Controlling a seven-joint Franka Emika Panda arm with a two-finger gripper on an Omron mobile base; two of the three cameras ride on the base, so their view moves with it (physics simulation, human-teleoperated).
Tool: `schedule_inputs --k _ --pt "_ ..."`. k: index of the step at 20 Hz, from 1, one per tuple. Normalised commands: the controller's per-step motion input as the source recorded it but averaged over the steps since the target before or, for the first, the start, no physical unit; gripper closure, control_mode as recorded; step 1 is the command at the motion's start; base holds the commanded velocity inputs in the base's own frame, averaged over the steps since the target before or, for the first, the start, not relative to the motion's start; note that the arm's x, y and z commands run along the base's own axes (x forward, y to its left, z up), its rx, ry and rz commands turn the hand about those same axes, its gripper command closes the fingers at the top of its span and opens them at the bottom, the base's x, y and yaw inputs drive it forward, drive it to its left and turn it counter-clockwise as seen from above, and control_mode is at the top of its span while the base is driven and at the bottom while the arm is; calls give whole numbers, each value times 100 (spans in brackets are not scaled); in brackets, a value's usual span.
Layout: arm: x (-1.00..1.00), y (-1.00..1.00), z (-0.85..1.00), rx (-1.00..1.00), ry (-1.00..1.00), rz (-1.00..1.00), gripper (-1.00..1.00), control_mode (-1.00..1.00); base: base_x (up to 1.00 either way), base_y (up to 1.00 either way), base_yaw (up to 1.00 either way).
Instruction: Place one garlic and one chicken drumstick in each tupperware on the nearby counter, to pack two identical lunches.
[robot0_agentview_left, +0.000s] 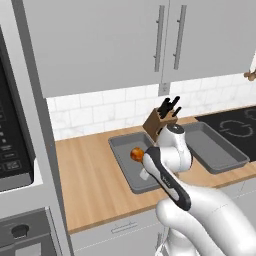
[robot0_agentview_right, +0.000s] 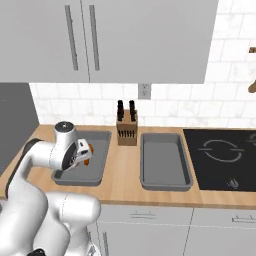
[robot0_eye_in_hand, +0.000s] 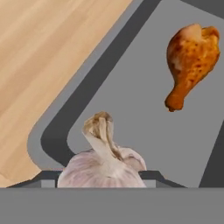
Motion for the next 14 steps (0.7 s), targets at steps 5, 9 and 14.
schedule_inputs --k 5,9,14 --pt "47 2 -22 0 0 2 100 -100 0 0 0" --pt "56 0 -33 0 0 2 100 -100 0 0 0" --pt "36 8 -48 0 0 4 -100 -100 0 0 0"
